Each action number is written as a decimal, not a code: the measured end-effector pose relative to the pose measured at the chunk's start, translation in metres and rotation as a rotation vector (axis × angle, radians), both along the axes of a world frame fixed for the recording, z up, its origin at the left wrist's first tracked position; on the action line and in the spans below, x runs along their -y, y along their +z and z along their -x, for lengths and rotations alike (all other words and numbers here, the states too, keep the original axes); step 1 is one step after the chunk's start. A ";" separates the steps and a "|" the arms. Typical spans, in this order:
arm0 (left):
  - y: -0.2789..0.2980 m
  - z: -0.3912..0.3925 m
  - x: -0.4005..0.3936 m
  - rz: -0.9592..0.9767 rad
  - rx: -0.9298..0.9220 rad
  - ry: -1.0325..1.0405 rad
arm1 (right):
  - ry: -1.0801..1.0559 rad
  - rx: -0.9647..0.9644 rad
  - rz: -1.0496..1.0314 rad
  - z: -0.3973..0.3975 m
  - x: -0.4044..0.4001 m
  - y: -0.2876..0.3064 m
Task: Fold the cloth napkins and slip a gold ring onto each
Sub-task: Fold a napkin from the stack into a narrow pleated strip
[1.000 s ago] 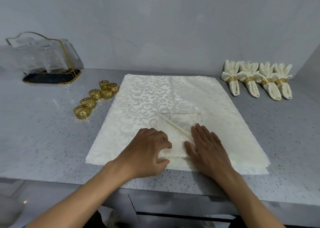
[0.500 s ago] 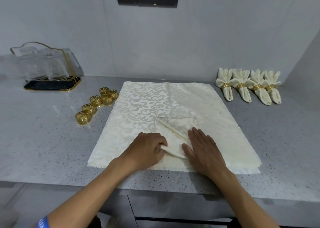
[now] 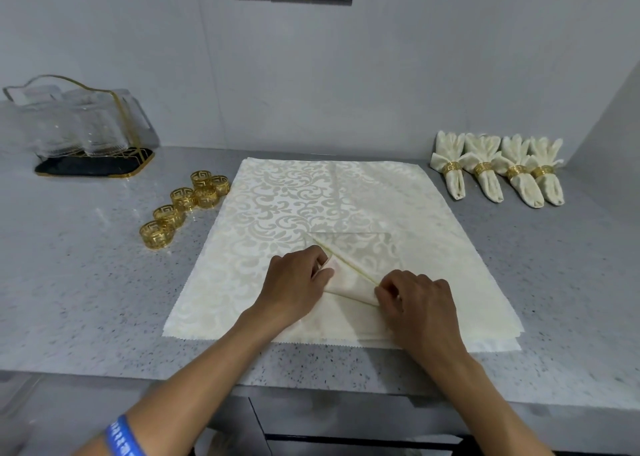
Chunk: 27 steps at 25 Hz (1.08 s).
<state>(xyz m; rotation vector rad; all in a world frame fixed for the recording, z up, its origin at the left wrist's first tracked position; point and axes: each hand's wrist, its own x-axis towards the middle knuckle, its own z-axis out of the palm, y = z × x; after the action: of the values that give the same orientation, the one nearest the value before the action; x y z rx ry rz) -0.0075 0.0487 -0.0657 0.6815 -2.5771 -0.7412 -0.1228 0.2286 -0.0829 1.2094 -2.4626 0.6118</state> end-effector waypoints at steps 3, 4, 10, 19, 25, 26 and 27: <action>-0.002 0.000 -0.001 -0.031 -0.055 -0.009 | 0.018 -0.021 0.001 -0.001 0.004 -0.001; -0.003 0.001 -0.001 -0.001 -0.057 -0.019 | 0.034 -0.052 0.005 -0.001 0.005 0.000; -0.012 0.004 0.000 0.076 -0.052 0.011 | 0.103 -0.367 -0.188 -0.003 -0.012 0.004; 0.036 0.015 0.016 0.027 0.335 -0.309 | 0.056 0.020 -0.112 -0.107 0.030 0.022; 0.025 -0.010 0.005 -0.204 0.325 -0.343 | 0.383 0.129 0.116 -0.101 0.027 0.015; 0.017 -0.016 0.000 -0.170 0.305 -0.334 | 0.430 0.119 0.111 -0.084 0.011 0.017; 0.008 -0.020 -0.006 -0.072 0.272 -0.320 | 0.466 0.102 0.057 -0.066 -0.004 0.021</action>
<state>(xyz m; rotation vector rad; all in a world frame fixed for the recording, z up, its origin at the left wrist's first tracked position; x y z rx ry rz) 0.0125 0.0546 -0.0581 0.4173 -2.9649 -0.8961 -0.0572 0.2323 -0.0622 1.7849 -2.2261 0.8751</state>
